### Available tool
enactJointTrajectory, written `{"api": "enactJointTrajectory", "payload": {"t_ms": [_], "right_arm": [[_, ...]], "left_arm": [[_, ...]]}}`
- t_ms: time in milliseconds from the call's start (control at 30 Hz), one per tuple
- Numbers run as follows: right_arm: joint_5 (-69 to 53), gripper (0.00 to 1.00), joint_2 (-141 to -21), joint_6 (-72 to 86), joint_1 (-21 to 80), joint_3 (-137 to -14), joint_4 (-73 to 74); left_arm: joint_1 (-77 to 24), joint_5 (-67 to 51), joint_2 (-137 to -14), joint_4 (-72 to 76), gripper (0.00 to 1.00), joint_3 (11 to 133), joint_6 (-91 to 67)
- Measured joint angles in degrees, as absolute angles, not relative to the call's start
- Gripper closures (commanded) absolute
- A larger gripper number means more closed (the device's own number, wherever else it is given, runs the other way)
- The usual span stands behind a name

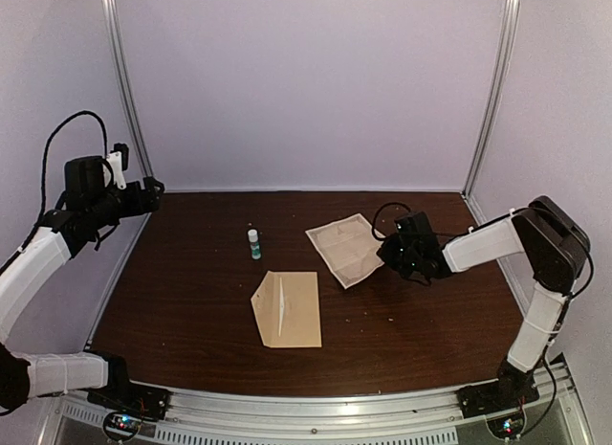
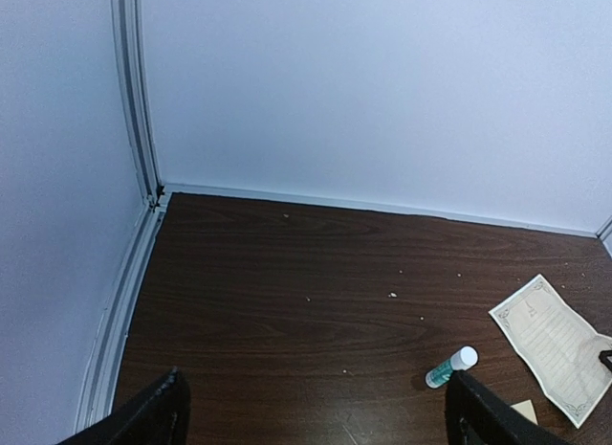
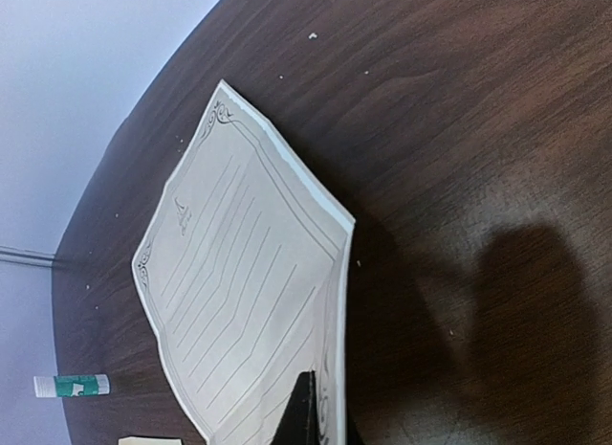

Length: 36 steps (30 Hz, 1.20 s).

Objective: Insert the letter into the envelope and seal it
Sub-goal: Pick up the letter from the center of the board.

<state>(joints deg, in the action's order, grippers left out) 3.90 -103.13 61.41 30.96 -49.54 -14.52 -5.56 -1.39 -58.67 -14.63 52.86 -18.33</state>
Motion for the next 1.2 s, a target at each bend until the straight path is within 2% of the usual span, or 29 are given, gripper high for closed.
{"api": "enactJointTrajectory", "payload": {"t_ms": [200, 533, 900, 1200], "right_arm": [[4.5, 1.0, -98.5, 58.7, 30.6, -48.4, -14.6], [3.8, 1.0, -79.5, 45.3, 30.4, -47.8, -8.1], [-16.6, 1.0, -66.5, 29.5, 30.6, -50.2, 4.3], [-33.0, 1.0, -63.5, 24.3, 35.4, -54.3, 6.8]], "left_arm": [[-5.4, 1.0, -58.0, -14.6, 0.06, 52.3, -18.5], [-4.9, 4.9, -55.0, -14.5, 0.06, 51.0, -19.5], [-4.9, -6.9, -52.8, -8.6, 0.07, 45.7, -18.7], [-5.7, -18.7, -54.2, -2.8, 0.08, 45.1, -16.8]]}}
